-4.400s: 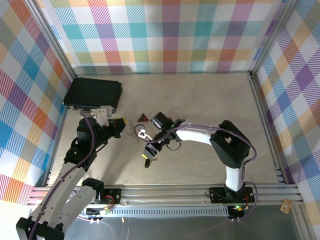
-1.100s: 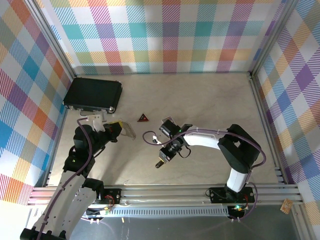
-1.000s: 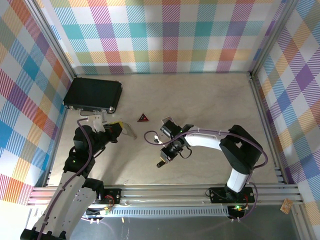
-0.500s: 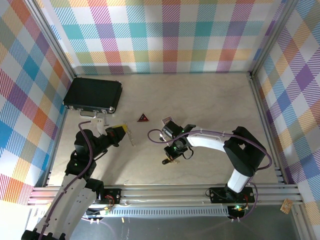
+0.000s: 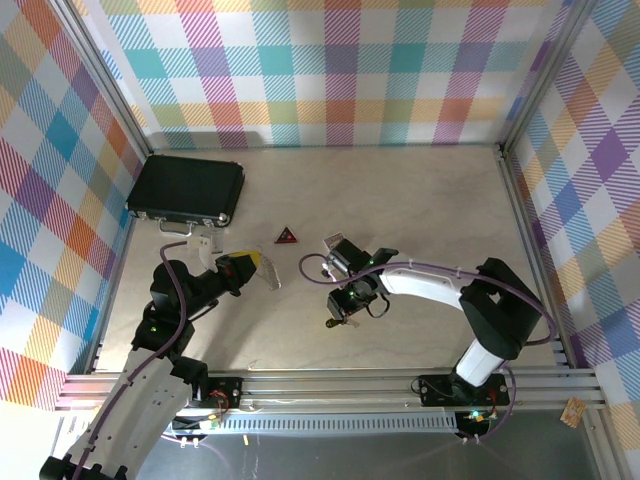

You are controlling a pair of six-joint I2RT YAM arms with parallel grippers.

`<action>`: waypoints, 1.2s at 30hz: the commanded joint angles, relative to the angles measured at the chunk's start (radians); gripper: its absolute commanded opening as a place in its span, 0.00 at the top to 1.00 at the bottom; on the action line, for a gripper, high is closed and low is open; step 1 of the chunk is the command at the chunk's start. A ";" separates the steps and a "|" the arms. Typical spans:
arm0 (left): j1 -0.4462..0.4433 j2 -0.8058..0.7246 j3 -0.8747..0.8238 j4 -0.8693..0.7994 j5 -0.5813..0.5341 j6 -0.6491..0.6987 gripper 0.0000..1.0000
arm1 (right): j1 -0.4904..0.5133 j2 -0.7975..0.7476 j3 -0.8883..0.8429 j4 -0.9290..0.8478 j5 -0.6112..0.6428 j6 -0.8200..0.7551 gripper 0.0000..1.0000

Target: Put the keys on the keyring

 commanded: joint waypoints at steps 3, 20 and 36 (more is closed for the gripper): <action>-0.006 -0.015 0.004 0.081 0.032 -0.014 1.00 | -0.003 -0.072 -0.054 0.022 -0.031 0.065 0.56; -0.062 -0.046 -0.011 0.092 0.054 -0.014 1.00 | -0.084 -0.124 -0.214 0.233 -0.178 0.174 0.62; -0.132 -0.056 -0.011 0.158 0.048 0.003 1.00 | -0.089 -0.063 -0.237 0.277 -0.184 0.163 0.68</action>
